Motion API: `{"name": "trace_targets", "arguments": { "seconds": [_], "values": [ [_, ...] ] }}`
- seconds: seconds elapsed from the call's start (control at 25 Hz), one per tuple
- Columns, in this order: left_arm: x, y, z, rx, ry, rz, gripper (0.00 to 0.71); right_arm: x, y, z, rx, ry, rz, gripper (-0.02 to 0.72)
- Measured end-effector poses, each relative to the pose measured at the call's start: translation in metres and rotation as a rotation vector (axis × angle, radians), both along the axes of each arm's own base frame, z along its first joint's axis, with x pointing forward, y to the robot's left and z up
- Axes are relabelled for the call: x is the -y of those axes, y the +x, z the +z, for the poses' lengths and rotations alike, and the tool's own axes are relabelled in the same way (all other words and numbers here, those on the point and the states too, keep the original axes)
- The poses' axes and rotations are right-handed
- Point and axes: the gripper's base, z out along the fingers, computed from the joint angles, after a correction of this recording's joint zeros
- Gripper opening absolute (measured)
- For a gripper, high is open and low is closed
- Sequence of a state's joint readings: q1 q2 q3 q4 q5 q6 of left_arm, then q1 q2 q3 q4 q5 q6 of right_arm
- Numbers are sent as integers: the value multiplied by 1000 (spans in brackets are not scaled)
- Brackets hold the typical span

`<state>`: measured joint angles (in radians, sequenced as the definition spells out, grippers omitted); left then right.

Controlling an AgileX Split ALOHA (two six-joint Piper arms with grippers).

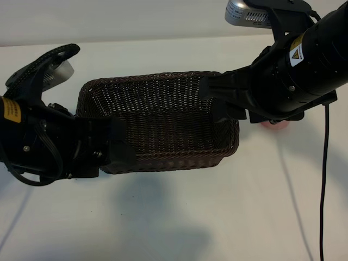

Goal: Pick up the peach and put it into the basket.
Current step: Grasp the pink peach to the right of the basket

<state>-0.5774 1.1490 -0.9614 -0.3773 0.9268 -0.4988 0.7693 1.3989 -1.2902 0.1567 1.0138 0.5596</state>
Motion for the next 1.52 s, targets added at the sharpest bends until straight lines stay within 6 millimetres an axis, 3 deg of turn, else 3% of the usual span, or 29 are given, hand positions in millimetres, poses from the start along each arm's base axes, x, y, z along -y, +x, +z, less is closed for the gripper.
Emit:
{"name": "trace_targets", "arguments": {
  "seconds": [1.52],
  "values": [
    [0,0,0,0,1,-2,568,0,0,0,12,-12,25,533]
  ]
}}
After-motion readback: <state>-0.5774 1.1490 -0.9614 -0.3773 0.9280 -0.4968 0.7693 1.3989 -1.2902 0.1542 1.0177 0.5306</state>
